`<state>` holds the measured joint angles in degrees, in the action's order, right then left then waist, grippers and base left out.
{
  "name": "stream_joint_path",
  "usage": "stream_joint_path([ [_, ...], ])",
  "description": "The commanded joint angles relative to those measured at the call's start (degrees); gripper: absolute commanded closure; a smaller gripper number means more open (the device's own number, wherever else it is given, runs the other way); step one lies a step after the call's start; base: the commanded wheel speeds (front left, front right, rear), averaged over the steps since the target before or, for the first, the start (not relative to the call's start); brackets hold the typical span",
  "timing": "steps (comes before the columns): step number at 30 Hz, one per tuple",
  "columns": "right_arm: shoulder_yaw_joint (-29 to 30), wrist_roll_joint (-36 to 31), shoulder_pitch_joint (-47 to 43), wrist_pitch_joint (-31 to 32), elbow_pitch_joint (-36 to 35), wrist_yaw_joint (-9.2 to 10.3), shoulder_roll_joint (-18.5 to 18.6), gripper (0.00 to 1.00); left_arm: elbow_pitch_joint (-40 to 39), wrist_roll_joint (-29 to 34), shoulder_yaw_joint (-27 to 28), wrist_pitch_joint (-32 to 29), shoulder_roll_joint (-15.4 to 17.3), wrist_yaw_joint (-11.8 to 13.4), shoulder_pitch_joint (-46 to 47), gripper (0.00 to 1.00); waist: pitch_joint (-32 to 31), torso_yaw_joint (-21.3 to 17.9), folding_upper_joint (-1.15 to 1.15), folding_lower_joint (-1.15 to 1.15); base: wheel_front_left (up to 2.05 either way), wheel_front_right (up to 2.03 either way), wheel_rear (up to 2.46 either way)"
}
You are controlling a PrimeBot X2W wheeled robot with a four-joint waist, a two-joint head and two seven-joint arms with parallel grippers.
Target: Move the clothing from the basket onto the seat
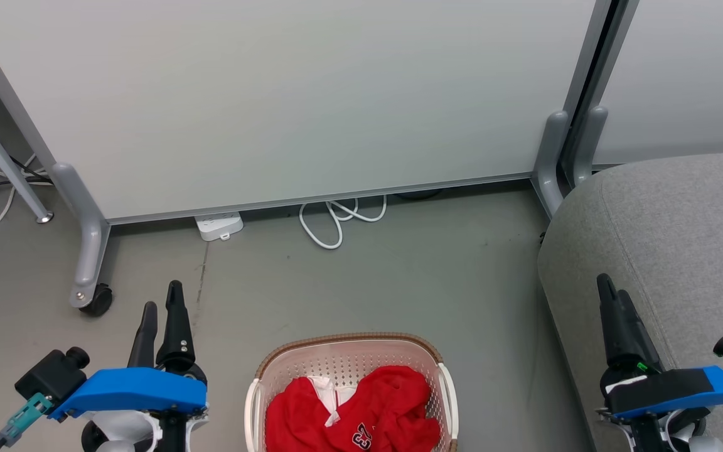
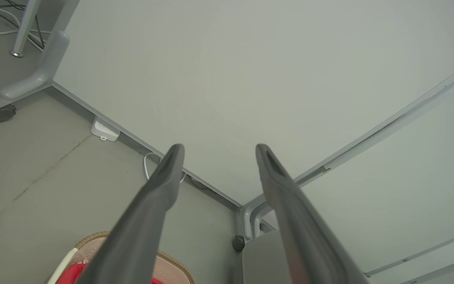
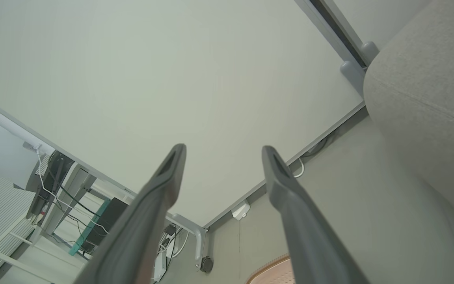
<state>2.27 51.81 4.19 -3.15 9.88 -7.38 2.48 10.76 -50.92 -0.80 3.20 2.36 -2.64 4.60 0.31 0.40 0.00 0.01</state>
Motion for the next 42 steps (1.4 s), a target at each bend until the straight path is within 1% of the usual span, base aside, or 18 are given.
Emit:
stream_joint_path([
  [1, -0.2, -2.9, 0.3, -0.7, -0.7, -0.08, 0.6, 0.0, -0.5, 3.0, -0.6, 0.7, 0.6, 0.4, 1.4, 0.0, -0.1, 0.0, 0.0, 0.0, 0.0, 0.0, 0.0],
  [19, -1.1, -18.1, -0.5, -3.9, 1.5, -0.1, 0.5, 0.0, 2.5, 17.2, -5.6, 3.9, 2.1, 2.2, 2.0, 0.0, -0.3, 0.3, 0.0, 0.0, 0.0, 0.0, 0.0],
  [33, -1.4, -27.0, -0.7, -6.0, 1.8, -0.12, 0.4, 0.0, 3.0, 25.2, -8.4, 5.9, 2.7, 3.8, 2.3, 0.0, -0.4, 0.5, 0.0, 0.0, 0.0, 0.0, 0.0],
  [42, -1.7, -32.1, -0.7, -7.2, 1.9, -0.13, 0.5, 0.0, 3.5, 30.1, -9.7, 7.2, 2.9, 4.3, 2.5, 0.0, -0.5, 0.6, 0.0, 0.0, 0.0, 0.0, 0.0],
])
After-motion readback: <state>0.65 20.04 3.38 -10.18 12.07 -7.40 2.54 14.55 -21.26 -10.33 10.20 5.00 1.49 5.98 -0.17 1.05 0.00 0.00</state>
